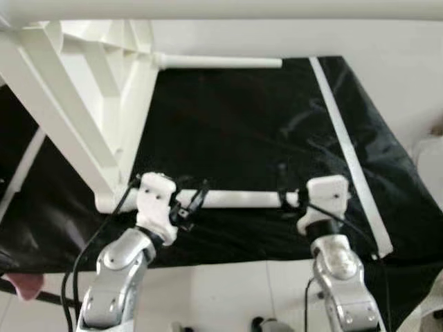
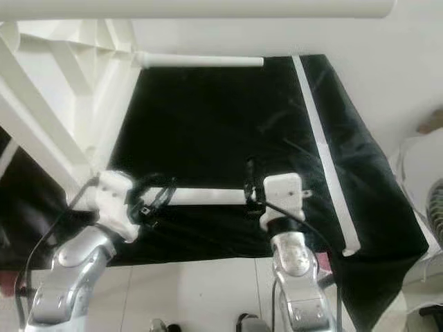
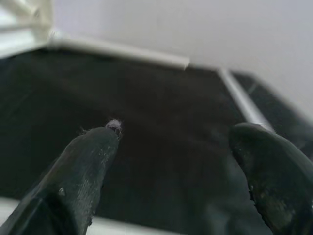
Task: Building children table
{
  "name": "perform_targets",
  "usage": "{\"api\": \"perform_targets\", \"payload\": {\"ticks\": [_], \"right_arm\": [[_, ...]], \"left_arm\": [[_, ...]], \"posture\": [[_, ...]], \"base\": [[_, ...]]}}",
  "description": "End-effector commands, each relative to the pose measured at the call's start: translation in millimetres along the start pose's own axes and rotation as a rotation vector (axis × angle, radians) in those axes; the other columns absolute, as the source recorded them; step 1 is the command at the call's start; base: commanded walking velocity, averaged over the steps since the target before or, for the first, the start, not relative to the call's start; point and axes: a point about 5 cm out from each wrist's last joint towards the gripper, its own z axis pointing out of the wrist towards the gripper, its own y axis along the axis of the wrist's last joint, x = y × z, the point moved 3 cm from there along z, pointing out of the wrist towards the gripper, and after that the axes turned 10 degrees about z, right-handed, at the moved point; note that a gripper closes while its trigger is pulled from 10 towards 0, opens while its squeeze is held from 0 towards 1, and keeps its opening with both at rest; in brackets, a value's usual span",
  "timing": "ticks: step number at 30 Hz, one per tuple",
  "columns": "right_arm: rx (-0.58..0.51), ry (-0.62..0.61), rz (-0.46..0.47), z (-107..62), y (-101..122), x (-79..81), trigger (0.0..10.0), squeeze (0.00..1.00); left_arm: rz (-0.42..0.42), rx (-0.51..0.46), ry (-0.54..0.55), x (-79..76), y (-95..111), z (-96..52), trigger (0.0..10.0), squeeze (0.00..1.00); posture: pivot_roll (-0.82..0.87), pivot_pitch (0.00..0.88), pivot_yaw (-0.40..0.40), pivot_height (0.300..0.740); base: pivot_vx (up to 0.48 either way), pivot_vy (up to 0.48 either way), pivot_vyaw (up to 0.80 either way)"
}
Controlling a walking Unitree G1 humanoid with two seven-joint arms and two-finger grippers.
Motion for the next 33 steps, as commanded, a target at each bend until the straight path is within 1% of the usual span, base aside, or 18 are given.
{"api": "perform_targets", "payload": {"ticks": [1,4,9,12,15,18,26,27,29,33], "right_arm": [[0.032,-0.004,0.021,-2.4,-3.7,-0.8,10.0,0.0],[0.053,-0.017,0.039,-3.8,-5.6,-2.5,10.0,0.0],[0.063,-0.017,0.043,-4.1,-5.5,-3.9,10.0,0.0],[0.073,-0.012,0.045,-4.3,-4.6,-5.2,10.0,0.0],[0.074,-0.012,0.044,-4.4,-3.9,-6.0,10.0,0.0],[0.079,-0.012,0.041,-5.2,-4.2,-6.7,10.0,0.0],[0.078,-0.018,0.051,-6.4,-4.3,-9.0,10.0,0.0],[0.082,-0.019,0.052,-7.6,-4.8,-10.5,10.0,0.0],[0.084,-0.02,0.052,-8.4,-5.1,-11.5,10.0,0.0],[0.096,-0.038,0.044,-13.1,-6.2,-16.0,10.0,0.0]], "left_arm": [[-0.023,0.095,0.279,24.5,-13.5,-5.8,10.0,0.0],[-0.027,0.1,0.284,26.0,-15.0,-6.0,10.0,0.0],[-0.034,0.099,0.296,28.4,-15.4,-5.9,10.0,0.0],[-0.024,0.098,0.304,29.6,-15.0,-5.6,10.0,0.0],[-0.026,0.099,0.304,29.5,-15.3,-5.4,10.0,0.0],[0.002,0.086,0.293,27.5,-13.1,-6.9,10.0,0.0],[0.014,0.078,0.298,24.3,-10.6,-6.9,10.0,0.0],[0.017,0.082,0.298,24.4,-11.1,-7.3,10.0,0.0],[0.021,0.085,0.298,24.6,-11.4,-7.7,10.0,0.0],[0.018,0.1,0.296,24.4,-12.8,-10.7,10.0,0.0]], "posture": [[-0.05,0.165,0.026,0.74],[-0.05,0.163,0.026,0.74],[-0.05,0.162,0.027,0.74],[-0.05,0.161,0.026,0.74],[-0.05,0.159,0.023,0.74],[-0.05,0.159,0.022,0.74],[-0.05,0.159,0.02,0.74],[-0.05,0.176,0.024,0.74],[-0.05,0.176,0.024,0.74],[-0.07,0.213,0.029,0.74]], "base": [[0.0,0.0,0.0],[0.0,0.0,0.0],[0.0,0.0,0.0],[0.0,0.0,0.0],[0.0,0.0,0.0],[0.0,0.0,0.0],[0.0,0.0,0.0],[0.0,0.0,0.0],[0.0,0.0,0.0],[0.0,0.0,0.0]]}}
